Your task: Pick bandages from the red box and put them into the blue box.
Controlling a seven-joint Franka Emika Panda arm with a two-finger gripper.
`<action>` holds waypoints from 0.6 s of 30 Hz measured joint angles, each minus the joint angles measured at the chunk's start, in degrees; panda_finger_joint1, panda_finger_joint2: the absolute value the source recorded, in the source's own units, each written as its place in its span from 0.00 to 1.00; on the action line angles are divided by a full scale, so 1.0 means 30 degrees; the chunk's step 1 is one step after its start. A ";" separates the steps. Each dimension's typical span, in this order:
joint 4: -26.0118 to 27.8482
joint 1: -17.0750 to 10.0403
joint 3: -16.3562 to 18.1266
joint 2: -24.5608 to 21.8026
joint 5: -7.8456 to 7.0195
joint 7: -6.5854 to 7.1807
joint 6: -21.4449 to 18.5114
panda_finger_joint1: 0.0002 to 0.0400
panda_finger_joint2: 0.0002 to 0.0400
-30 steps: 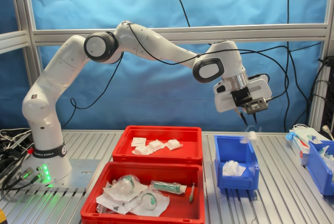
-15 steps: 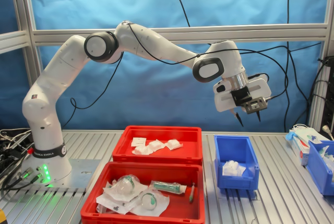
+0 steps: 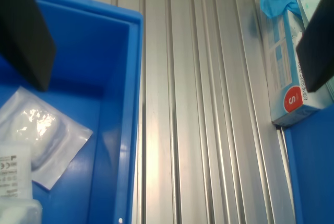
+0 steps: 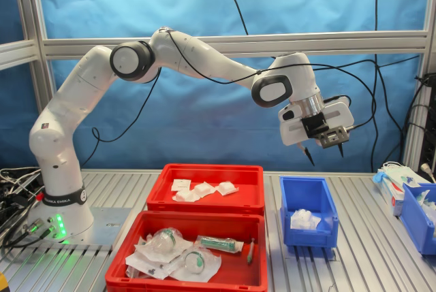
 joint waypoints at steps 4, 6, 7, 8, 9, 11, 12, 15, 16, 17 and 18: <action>0.0000 0.0007 0.0000 0.0000 0.0000 0.0000 0.0000 0.99 0.99; 0.0000 0.0008 0.0000 0.0000 0.0000 0.0000 0.0000 1.00 1.00; 0.0000 0.0008 0.0000 0.0000 0.0000 0.0000 0.0000 1.00 1.00; 0.0000 0.0008 0.0000 0.0000 0.0000 0.0000 0.0000 1.00 1.00; 0.0000 0.0008 0.0000 0.0000 0.0000 0.0000 0.0000 1.00 1.00; -0.0001 0.0008 0.0000 0.0000 0.0000 0.0000 0.0009 1.00 1.00; 0.0000 0.0008 0.0000 0.0000 0.0000 0.0000 0.0015 1.00 1.00; 0.0000 0.0008 0.0000 0.0000 0.0000 0.0000 0.0028 1.00 1.00; 0.0000 0.0008 0.0000 0.0000 0.0000 0.0000 0.0030 1.00 1.00; 0.0000 0.0009 0.0000 0.0000 0.0000 0.0000 0.0030 1.00 1.00; 0.0000 0.0009 0.0000 0.0000 0.0000 0.0000 0.0031 1.00 1.00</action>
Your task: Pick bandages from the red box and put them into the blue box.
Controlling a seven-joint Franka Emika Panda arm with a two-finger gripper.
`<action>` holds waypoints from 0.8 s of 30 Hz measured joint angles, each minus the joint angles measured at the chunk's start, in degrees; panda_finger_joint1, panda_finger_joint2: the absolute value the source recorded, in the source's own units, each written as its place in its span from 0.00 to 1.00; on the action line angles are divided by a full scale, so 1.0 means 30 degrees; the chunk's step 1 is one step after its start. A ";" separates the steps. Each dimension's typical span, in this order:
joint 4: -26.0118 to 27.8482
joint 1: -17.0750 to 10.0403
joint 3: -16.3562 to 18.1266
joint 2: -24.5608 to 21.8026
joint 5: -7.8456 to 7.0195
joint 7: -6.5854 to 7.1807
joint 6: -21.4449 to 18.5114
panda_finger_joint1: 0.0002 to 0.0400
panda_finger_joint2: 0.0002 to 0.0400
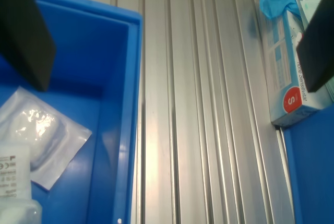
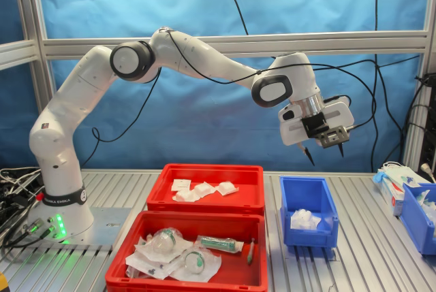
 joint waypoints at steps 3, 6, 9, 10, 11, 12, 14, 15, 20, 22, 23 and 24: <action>0.0000 0.0000 0.0000 0.0000 0.0000 0.0000 0.0001 1.00 1.00; -0.0009 0.0002 0.0000 -0.0003 0.0000 0.0000 0.0001 1.00 1.00; -0.0097 0.0013 0.0024 -0.0029 0.0000 0.0000 0.0002 1.00 1.00; -0.0136 0.0013 0.0041 -0.0047 0.0000 0.0000 0.0002 1.00 1.00; -0.0187 0.0014 0.0065 -0.0073 0.0000 0.0000 0.0002 1.00 1.00; -0.0327 0.0017 0.0122 -0.0154 0.0000 0.0000 0.0002 1.00 1.00; -0.0509 0.0022 0.0199 -0.0267 0.0000 0.0000 0.0002 1.00 1.00; -0.0596 0.0024 0.0237 -0.0323 0.0000 0.0000 0.0002 1.00 1.00; -0.1376 0.0070 0.0555 -0.0890 0.0000 0.0000 0.0003 1.00 1.00; -0.1888 0.0096 0.0765 -0.1280 0.0000 0.0000 0.0003 1.00 1.00; -0.2080 0.0103 0.0838 -0.1421 -0.0002 0.0000 0.0003 1.00 1.00; -0.2282 0.0111 0.0911 -0.1575 -0.0008 0.0000 0.0004 1.00 1.00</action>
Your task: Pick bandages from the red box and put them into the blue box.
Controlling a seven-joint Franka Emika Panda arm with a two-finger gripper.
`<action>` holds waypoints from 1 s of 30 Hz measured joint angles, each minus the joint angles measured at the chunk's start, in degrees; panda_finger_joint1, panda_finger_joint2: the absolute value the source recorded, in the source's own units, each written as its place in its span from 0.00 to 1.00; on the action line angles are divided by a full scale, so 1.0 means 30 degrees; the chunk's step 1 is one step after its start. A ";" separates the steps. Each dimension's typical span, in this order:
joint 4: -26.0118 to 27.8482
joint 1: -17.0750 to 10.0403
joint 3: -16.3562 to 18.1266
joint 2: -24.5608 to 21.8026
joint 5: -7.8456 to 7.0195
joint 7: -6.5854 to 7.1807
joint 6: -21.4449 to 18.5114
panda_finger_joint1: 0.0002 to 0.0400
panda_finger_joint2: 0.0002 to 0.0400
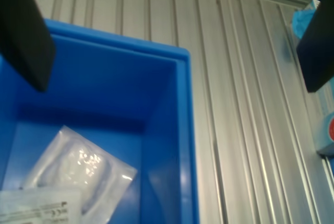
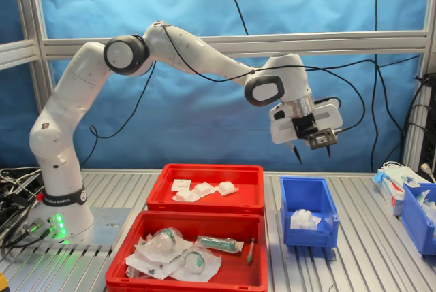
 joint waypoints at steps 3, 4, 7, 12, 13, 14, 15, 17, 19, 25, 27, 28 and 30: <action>-0.0884 0.0034 0.0272 -0.0651 -0.0138 0.0000 0.0010 1.00 1.00; -0.1133 0.0042 0.0344 -0.0834 -0.0210 0.0000 0.0012 1.00 1.00; -0.2205 0.0048 0.0631 -0.1615 -0.0564 0.0000 0.0018 1.00 1.00; -0.4535 0.0003 0.1248 -0.3292 -0.1136 0.0000 0.0029 1.00 1.00; -0.4861 -0.0017 0.1351 -0.3540 -0.1207 0.0000 0.0029 1.00 1.00; -0.5210 -0.0052 0.1474 -0.3804 -0.1286 0.0000 0.0033 1.00 1.00; -0.5581 -0.0095 0.1602 -0.4084 -0.1364 0.0000 0.0035 1.00 1.00; -0.6644 -0.0252 0.1989 -0.4920 -0.1566 0.0000 0.0037 1.00 1.00; -0.7985 -0.0580 0.2538 -0.6039 -0.1737 0.0000 0.0039 1.00 1.00; -1.0093 -0.1394 0.3507 -0.7914 -0.1844 0.0000 0.0039 1.00 1.00; -1.1073 -0.1879 0.3952 -0.8855 -0.1887 0.0000 0.0030 1.00 1.00; -1.1392 -0.2062 0.4102 -0.9167 -0.1907 0.0000 0.0005 1.00 1.00; -1.1686 -0.2244 0.4247 -0.9475 -0.1925 0.0000 -0.0021 1.00 1.00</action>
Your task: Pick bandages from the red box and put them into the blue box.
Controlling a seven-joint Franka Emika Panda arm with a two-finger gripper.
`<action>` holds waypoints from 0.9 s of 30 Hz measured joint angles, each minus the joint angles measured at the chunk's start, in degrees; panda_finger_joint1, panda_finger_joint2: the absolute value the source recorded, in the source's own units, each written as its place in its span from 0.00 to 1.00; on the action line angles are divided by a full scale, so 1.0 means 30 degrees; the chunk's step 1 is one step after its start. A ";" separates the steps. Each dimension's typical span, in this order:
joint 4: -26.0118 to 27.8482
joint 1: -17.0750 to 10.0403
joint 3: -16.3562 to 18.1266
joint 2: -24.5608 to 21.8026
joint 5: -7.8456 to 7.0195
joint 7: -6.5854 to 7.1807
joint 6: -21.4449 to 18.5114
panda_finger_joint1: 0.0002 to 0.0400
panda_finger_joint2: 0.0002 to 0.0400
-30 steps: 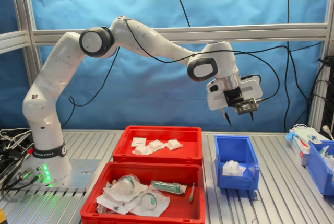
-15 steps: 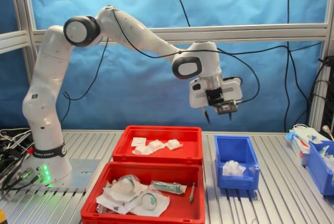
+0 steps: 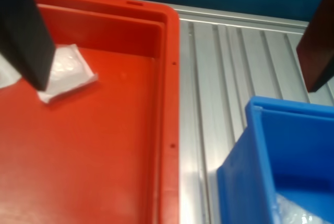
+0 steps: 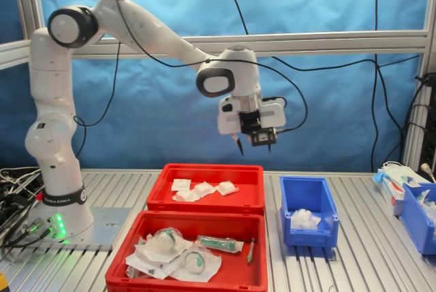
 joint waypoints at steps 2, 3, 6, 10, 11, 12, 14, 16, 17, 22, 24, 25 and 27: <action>-0.0549 -0.0376 0.0269 -0.0583 -0.0037 0.0000 -0.0121 1.00 1.00; -0.1032 -0.0770 0.0517 -0.1135 -0.0070 0.0000 -0.0351 1.00 1.00; -0.1725 -0.1550 0.0971 -0.2063 -0.0214 0.0000 -0.1226 1.00 1.00; -0.2195 -0.2557 0.1531 -0.2939 -0.0897 0.0000 -0.2702 1.00 1.00; -0.2256 -0.2762 0.1645 -0.3076 -0.1109 0.0000 -0.2946 1.00 1.00; -0.2313 -0.2958 0.1765 -0.3200 -0.1318 0.0000 -0.3153 1.00 1.00; -0.2415 -0.3348 0.1985 -0.3412 -0.1718 0.0000 -0.3496 1.00 1.00; -0.2518 -0.3880 0.2296 -0.3618 -0.2168 0.0000 -0.3882 1.00 1.00; -0.2558 -0.4194 0.2475 -0.3685 -0.2406 0.0000 -0.4048 1.00 1.00; -0.2607 -0.4891 0.2905 -0.3713 -0.2780 0.0000 -0.4169 1.00 1.00; -0.2615 -0.5109 0.3021 -0.3713 -0.2860 0.0000 -0.4169 1.00 1.00; -0.2630 -0.5386 0.3169 -0.3713 -0.2947 0.0000 -0.4077 1.00 1.00; -0.2637 -0.5530 0.3225 -0.3713 -0.3011 0.0000 -0.3983 1.00 1.00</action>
